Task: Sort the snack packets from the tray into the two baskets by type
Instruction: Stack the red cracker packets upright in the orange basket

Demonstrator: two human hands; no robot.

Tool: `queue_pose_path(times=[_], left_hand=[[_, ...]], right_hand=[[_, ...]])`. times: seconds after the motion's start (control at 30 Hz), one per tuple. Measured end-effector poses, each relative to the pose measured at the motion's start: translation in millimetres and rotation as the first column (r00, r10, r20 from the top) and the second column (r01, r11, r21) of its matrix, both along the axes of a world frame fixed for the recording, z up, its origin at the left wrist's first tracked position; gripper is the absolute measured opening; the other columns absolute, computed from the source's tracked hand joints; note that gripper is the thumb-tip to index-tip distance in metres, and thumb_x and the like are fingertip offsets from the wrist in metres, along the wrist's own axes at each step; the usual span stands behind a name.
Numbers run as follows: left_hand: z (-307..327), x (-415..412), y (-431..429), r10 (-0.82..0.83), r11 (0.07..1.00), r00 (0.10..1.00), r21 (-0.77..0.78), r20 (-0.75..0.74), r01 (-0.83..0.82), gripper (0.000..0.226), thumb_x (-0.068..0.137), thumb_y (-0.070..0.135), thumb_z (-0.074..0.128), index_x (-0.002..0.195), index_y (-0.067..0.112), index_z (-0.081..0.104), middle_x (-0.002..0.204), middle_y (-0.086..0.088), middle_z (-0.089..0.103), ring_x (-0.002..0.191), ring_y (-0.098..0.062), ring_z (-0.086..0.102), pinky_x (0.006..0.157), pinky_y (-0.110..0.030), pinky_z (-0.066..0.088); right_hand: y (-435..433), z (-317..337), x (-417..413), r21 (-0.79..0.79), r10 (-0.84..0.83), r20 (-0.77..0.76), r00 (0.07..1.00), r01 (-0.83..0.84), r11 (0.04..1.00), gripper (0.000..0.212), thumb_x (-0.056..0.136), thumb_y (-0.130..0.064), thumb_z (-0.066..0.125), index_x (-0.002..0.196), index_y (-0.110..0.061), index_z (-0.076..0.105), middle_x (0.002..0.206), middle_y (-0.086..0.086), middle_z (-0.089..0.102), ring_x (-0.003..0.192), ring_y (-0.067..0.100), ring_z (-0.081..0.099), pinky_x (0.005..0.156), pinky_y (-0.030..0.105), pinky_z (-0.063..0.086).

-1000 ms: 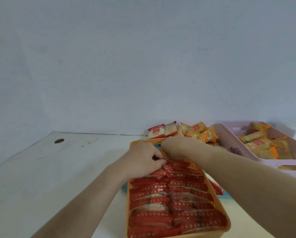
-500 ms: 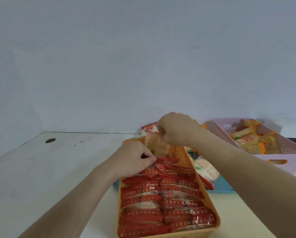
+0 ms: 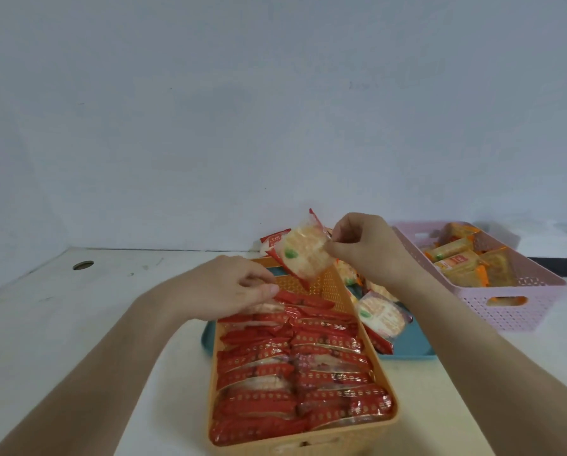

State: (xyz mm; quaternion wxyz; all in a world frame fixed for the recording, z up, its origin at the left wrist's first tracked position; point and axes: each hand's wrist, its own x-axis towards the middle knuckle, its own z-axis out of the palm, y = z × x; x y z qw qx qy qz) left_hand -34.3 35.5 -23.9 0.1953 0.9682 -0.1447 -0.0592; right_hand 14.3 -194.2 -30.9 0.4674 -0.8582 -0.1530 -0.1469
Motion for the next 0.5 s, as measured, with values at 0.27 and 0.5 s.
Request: queue_pose_path(times=[0.27, 0.5], left_hand=[[-3, -5, 7, -0.002, 1.0, 0.999, 0.008, 0.034, 0.002, 0.024, 0.09, 0.041, 0.062, 0.112, 0.038, 0.068, 0.106, 0.025, 0.064, 0.103, 0.004, 0.059, 0.095, -0.023, 0.046], [-10, -8, 10, -0.028, 0.999, 0.996, 0.027, 0.083, 0.026, 0.02, 0.091, 0.047, 0.056, 0.105, 0.042, 0.069, 0.104, 0.027, 0.065, 0.1, 0.002, 0.059, 0.09, -0.026, 0.046]], right_hand=[[18, -4, -17, -0.729, 0.153, 0.088, 0.984, -0.041, 0.683, 0.03, 0.085, -0.055, 0.044, 0.09, -0.025, 0.049, 0.085, -0.007, 0.057, 0.08, 0.018, 0.055, 0.066, 0.035, 0.046], [25, 4, -20, -0.697, 0.265, 0.076, 0.961, -0.138, 0.704, 0.019, 0.085, -0.044, 0.064, 0.096, -0.029, 0.066, 0.101, -0.007, 0.056, 0.098, 0.014, 0.054, 0.086, 0.031, 0.045]])
